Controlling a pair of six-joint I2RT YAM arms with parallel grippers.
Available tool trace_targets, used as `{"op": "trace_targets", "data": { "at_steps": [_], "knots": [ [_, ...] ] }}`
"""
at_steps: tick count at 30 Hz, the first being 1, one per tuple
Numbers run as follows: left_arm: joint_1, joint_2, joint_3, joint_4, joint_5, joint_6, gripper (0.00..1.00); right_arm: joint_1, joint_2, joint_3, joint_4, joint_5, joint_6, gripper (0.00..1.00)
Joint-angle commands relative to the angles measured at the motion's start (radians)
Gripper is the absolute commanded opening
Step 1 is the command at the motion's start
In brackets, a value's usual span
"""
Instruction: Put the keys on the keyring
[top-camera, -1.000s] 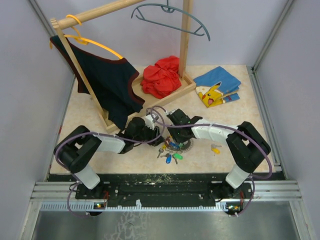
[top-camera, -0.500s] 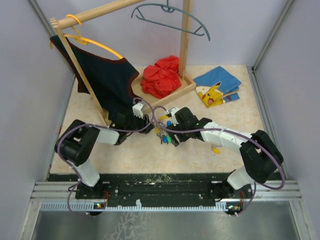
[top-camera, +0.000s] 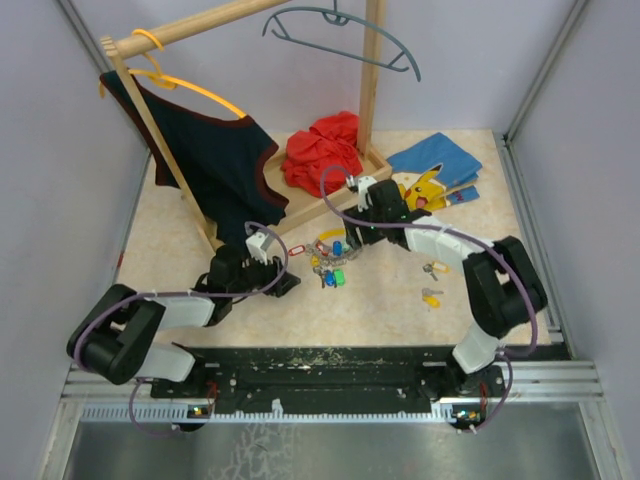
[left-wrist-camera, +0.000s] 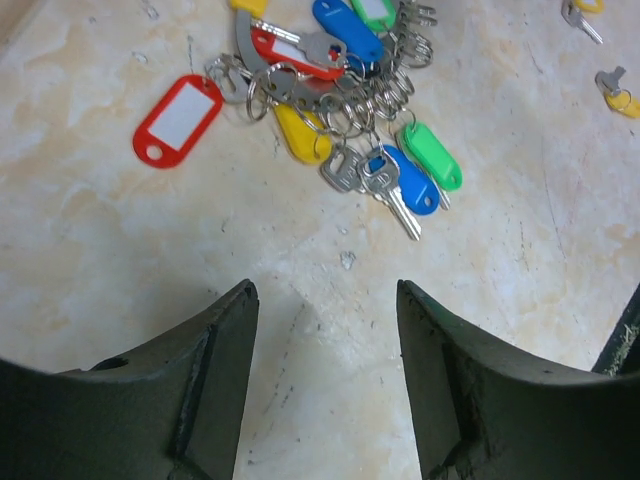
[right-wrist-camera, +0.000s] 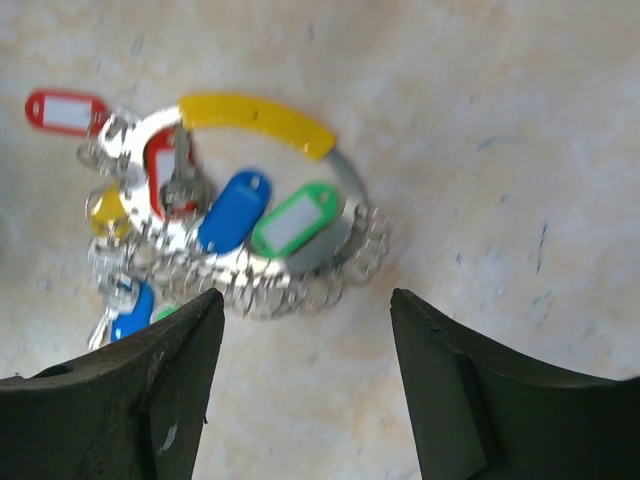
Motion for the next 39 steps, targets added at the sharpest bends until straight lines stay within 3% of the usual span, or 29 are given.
{"op": "trace_targets", "data": {
  "at_steps": [1,6,10,24,33,39],
  "knots": [
    [0.0,-0.042,-0.036,0.033,0.035,-0.027,0.64,-0.031,0.145,0.139,0.165,-0.047,-0.023,0.65],
    [0.0,-0.071,-0.053,0.02,0.024,-0.018,0.66,-0.052,0.315,0.254,0.148,-0.087,-0.014,0.55],
    [0.0,-0.103,-0.055,-0.001,0.039,-0.025,0.67,-0.05,0.326,0.221,0.118,-0.095,0.036,0.51],
    [-0.017,-0.22,-0.107,-0.084,0.114,-0.172,0.67,0.202,-0.06,-0.162,0.161,-0.064,0.406,0.45],
    [-0.18,-0.352,-0.026,-0.405,-0.128,-0.133,0.58,0.234,-0.186,-0.189,0.141,0.14,0.263,0.57],
    [-0.293,-0.263,0.039,-0.391,-0.218,-0.201,0.48,0.234,-0.235,-0.255,0.225,0.223,0.178,0.6]
  ]
}}
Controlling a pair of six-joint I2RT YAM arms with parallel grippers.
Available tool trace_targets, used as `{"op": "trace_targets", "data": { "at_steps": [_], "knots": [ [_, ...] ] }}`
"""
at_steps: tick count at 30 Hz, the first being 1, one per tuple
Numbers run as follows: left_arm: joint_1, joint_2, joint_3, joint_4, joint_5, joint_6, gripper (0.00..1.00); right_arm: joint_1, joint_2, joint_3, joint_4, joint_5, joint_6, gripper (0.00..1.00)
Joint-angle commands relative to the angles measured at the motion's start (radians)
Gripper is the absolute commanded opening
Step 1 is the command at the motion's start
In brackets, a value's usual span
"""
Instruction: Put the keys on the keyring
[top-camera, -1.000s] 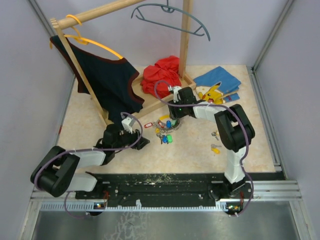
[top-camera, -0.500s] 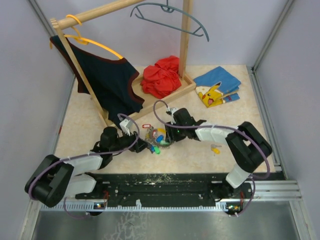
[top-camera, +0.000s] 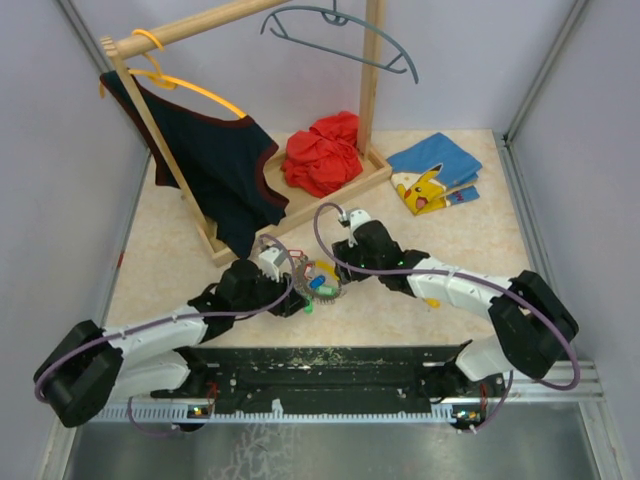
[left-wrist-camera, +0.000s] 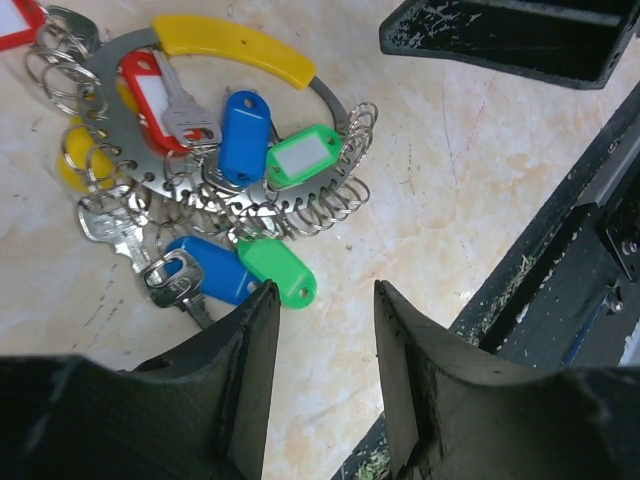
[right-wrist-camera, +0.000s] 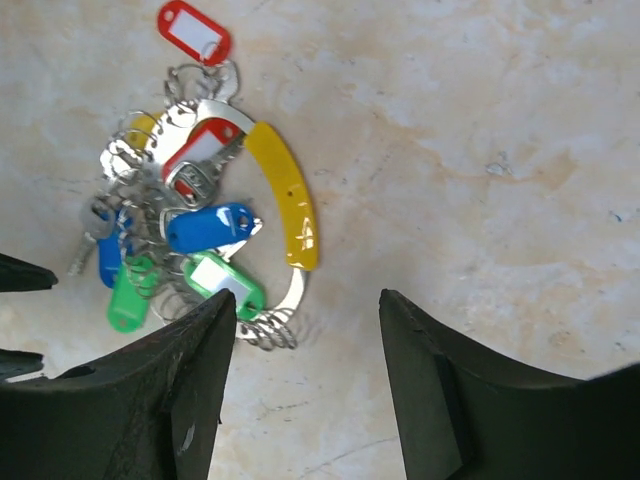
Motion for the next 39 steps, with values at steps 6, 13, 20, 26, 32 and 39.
{"op": "trace_targets", "data": {
  "at_steps": [6,13,20,26,32,39],
  "knots": [
    [-0.106,0.214,0.111,0.022,-0.122,-0.104,0.42,-0.002,-0.06,-0.087,0.168,0.054,-0.126,0.6],
    [-0.129,0.267,0.171,-0.029,-0.195,-0.099,0.38,-0.004,-0.09,-0.138,0.201,0.053,-0.162,0.6],
    [-0.131,0.311,0.227,-0.085,-0.239,-0.09,0.36,-0.009,-0.084,-0.156,0.219,0.044,-0.158,0.6],
    [-0.131,0.352,0.264,-0.143,-0.255,-0.085,0.34,-0.012,-0.08,-0.161,0.228,0.025,-0.155,0.6],
    [-0.131,0.356,0.26,-0.156,-0.265,-0.082,0.3,-0.012,-0.074,-0.161,0.229,0.004,-0.157,0.6],
    [-0.131,0.383,0.28,-0.135,-0.252,-0.06,0.17,-0.012,-0.07,-0.16,0.231,-0.018,-0.164,0.6]
  ]
}}
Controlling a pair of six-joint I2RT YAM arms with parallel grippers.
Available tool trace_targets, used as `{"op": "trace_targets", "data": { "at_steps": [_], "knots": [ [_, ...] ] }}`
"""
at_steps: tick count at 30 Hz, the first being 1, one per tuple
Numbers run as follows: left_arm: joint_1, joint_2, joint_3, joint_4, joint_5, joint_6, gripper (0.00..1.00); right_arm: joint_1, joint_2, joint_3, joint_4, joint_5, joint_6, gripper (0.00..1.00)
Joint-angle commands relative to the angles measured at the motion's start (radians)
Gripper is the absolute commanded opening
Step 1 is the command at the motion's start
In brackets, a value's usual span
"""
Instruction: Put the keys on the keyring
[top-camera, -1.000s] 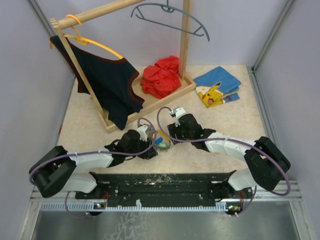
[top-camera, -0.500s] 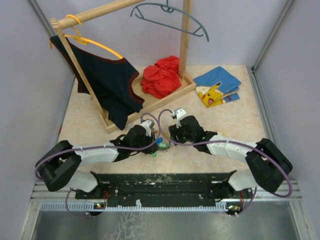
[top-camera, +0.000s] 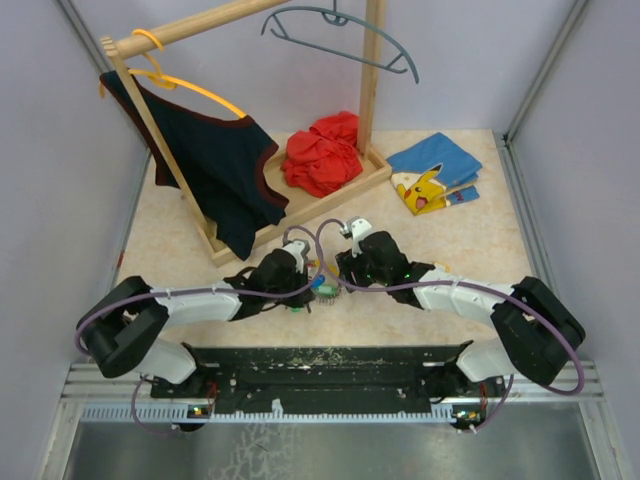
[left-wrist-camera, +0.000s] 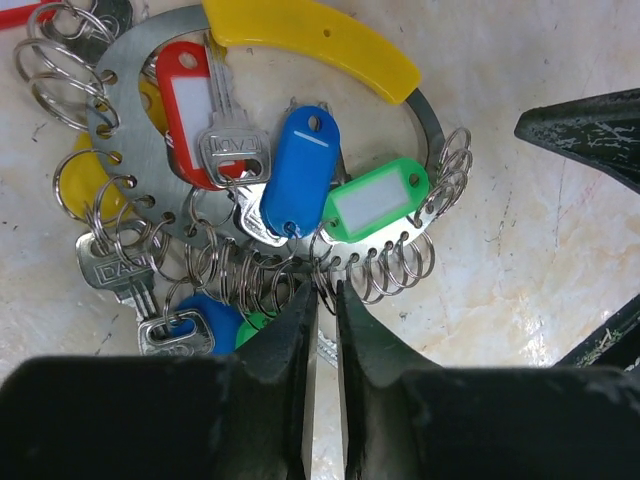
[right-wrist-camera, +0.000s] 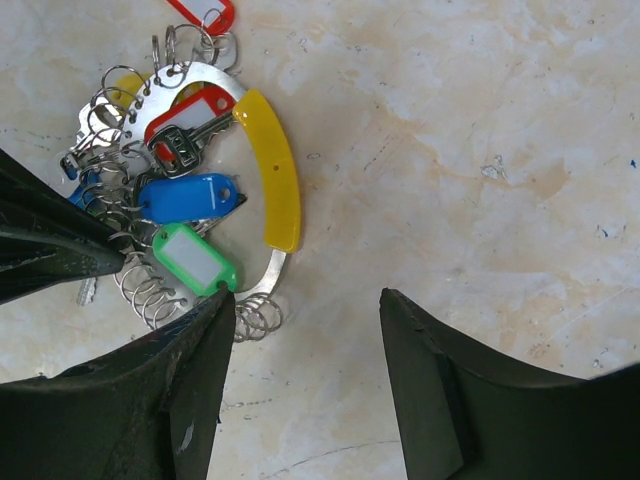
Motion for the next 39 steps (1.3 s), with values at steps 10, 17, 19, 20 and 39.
{"op": "trace_targets", "data": {
  "at_steps": [10,17,19,20,39],
  "knots": [
    [-0.006,-0.019,0.018,0.024,0.011,0.139,0.0,-0.007,-0.078,0.011,0.065,-0.091,-0.026,0.64],
    [-0.003,-0.152,0.006,0.055,0.02,0.42,0.0,-0.027,-0.128,0.021,0.087,-0.149,-0.058,0.65],
    [0.002,-0.178,0.0,0.069,0.031,0.486,0.0,-0.055,-0.13,0.028,0.095,-0.209,-0.062,0.65],
    [0.007,-0.188,-0.004,0.074,0.047,0.52,0.0,-0.078,-0.131,0.026,0.107,-0.254,-0.062,0.65],
    [0.062,-0.335,-0.17,0.214,0.29,0.69,0.0,-0.142,0.036,0.027,0.349,-0.709,-0.369,0.58]
  ]
}}
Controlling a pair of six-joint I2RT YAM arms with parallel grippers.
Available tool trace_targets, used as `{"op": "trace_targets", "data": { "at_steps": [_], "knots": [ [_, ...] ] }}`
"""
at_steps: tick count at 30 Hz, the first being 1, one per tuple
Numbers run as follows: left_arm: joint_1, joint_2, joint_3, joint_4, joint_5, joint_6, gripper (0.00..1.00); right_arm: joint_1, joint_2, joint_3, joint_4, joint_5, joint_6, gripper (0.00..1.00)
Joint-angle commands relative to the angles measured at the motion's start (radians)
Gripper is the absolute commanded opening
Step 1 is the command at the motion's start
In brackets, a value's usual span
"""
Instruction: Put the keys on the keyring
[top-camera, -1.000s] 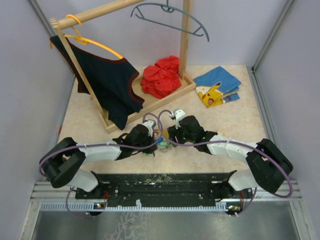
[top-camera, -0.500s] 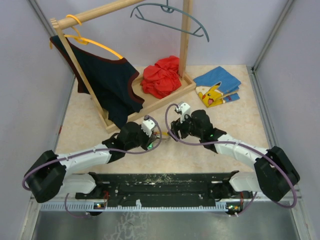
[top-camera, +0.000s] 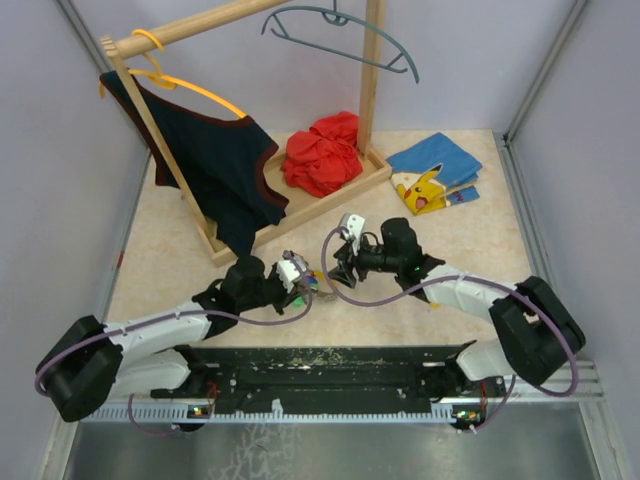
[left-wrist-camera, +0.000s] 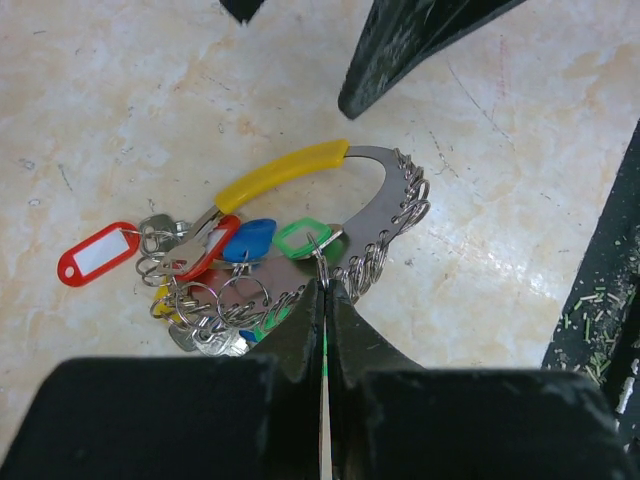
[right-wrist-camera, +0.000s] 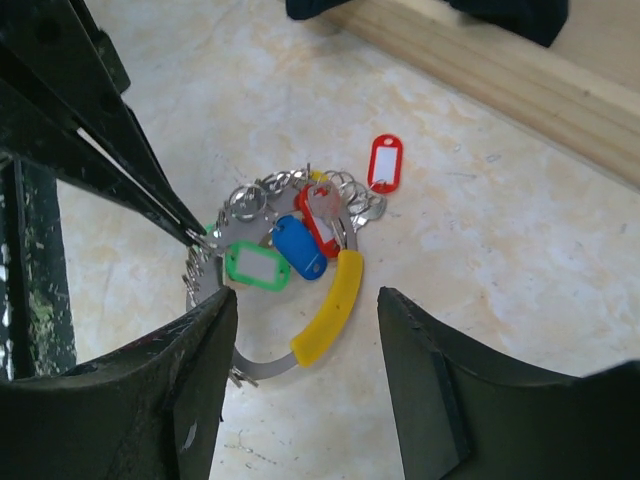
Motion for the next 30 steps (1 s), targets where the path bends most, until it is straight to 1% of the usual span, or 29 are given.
{"op": "trace_targets", "data": {
  "at_steps": [1,5,10,14,17,21,24,30],
  "knots": [
    [0.007,-0.034,-0.017,0.088,0.044,0.021,0.0,-0.005,0.076,0.045,0.097,-0.12,-0.092,0.58],
    [0.008,-0.022,-0.041,0.13,0.049,0.018,0.0,0.01,0.128,0.054,0.114,-0.188,-0.157,0.55],
    [0.007,-0.009,-0.045,0.139,0.092,0.022,0.0,0.027,0.183,0.096,0.045,-0.249,-0.296,0.53],
    [0.008,-0.007,-0.05,0.146,0.116,0.032,0.0,0.028,0.211,0.125,0.02,-0.291,-0.356,0.53],
    [0.009,-0.004,-0.049,0.146,0.116,0.035,0.0,0.033,0.237,0.168,-0.06,-0.351,-0.413,0.5],
    [0.009,-0.006,-0.049,0.143,0.116,0.035,0.0,0.04,0.268,0.203,-0.139,-0.382,-0.472,0.48],
    [0.009,-0.008,-0.049,0.141,0.117,0.035,0.0,0.044,0.283,0.225,-0.199,-0.403,-0.507,0.44],
    [0.009,-0.01,-0.048,0.14,0.111,0.035,0.0,0.05,0.301,0.265,-0.302,-0.431,-0.571,0.43]
  ]
}}
